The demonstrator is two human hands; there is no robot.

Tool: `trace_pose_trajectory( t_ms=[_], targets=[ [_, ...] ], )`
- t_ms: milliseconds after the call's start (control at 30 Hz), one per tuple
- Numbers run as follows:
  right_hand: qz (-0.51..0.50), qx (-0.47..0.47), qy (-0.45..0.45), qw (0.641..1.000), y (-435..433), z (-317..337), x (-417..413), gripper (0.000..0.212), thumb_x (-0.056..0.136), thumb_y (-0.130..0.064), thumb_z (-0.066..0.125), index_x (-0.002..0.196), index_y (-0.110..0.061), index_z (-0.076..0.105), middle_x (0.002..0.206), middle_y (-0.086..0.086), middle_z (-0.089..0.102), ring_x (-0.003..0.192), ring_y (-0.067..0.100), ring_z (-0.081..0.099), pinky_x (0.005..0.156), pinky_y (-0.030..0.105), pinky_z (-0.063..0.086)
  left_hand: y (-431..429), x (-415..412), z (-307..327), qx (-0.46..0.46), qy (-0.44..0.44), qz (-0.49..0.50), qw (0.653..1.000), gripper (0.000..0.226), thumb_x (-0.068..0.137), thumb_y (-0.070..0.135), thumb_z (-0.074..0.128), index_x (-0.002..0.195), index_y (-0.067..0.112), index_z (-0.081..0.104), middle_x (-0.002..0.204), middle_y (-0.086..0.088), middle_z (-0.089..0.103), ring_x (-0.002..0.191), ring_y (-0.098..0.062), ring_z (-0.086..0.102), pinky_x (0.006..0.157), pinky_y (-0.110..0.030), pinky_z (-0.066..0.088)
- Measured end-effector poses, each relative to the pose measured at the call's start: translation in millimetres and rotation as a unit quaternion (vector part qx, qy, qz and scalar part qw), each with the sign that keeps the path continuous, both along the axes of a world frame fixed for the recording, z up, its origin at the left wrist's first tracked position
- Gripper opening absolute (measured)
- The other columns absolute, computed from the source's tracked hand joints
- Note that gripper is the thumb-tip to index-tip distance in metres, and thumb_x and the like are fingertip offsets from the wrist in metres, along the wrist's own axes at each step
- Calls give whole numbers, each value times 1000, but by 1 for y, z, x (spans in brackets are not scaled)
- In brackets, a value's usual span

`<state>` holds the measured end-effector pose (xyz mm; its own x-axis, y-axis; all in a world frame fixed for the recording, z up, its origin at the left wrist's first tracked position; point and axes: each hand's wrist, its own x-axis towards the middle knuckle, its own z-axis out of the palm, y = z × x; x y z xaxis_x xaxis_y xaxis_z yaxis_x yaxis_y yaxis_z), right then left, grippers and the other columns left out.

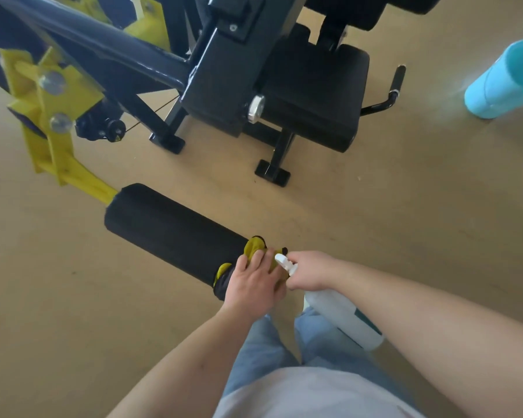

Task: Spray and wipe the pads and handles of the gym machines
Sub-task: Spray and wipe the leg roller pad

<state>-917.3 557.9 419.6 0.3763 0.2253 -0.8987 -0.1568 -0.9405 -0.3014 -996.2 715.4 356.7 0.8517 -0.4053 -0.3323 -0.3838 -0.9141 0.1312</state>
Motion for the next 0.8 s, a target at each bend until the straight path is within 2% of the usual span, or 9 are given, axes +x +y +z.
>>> trace_pose_trajectory(
  t_ms=[67, 167, 300, 433, 533, 633, 800],
  targets=[
    [-8, -7, 2, 1000, 11, 0, 7, 25, 84, -25, 67, 107, -19, 60, 88, -2, 60, 75, 18, 54, 61, 31, 39, 14, 6, 0, -6, 14, 5, 1000, 43, 96, 56, 43, 117, 30, 68, 133, 0, 61, 116, -26, 52, 89, -44, 38],
    [-2, -14, 8, 1000, 28, 3, 19, 26, 86, -24, 67, 111, -19, 59, 85, -3, 56, 68, 15, 49, 56, 30, 35, 43, 19, 1, 8, 36, 3, 999, 52, 97, 60, 34, 130, 32, 63, 144, 2, 55, 125, -25, 47, 94, -45, 38],
    [16, -20, 20, 999, 59, 6, 37, 37, 90, -24, 66, 126, -23, 54, 87, -5, 53, 70, 11, 48, 56, 28, 35, 97, 40, 2, 33, 35, 0, 999, 58, 97, 63, 33, 140, 35, 59, 145, 4, 56, 125, -24, 45, 92, -44, 37],
    [-5, -21, 1, 1000, 94, -1, 46, 16, 88, -22, 63, 97, -25, 50, 87, -2, 53, 71, 15, 48, 56, 29, 34, 142, 57, 0, 30, 12, 5, 999, 57, 97, 62, 36, 141, 35, 58, 144, 5, 57, 126, -25, 47, 91, -44, 37],
    [-43, -16, -5, 999, 115, -3, 53, 9, 89, -21, 59, 96, -23, 54, 87, -2, 56, 70, 16, 50, 57, 27, 36, 170, 68, -2, 25, -4, -4, 1000, 55, 98, 61, 38, 142, 35, 58, 144, 5, 58, 126, -24, 47, 91, -43, 38],
    [-40, -19, -9, 999, 134, -3, 59, 5, 90, -22, 59, 89, -22, 54, 82, -2, 55, 67, 16, 49, 58, 28, 35, 209, 85, -2, 45, -8, -2, 999, 55, 100, 60, 34, 145, 36, 54, 147, 5, 55, 130, -25, 47, 93, -44, 36],
    [-31, -42, -9, 999, 153, -4, 62, 10, 89, -22, 59, 82, -23, 51, 81, -3, 57, 66, 16, 49, 56, 27, 35, 272, 119, 4, 98, 9, 74, 992, 58, 100, 61, 26, 144, 37, 55, 147, 6, 56, 135, -27, 41, 102, -48, 33]
  ],
)
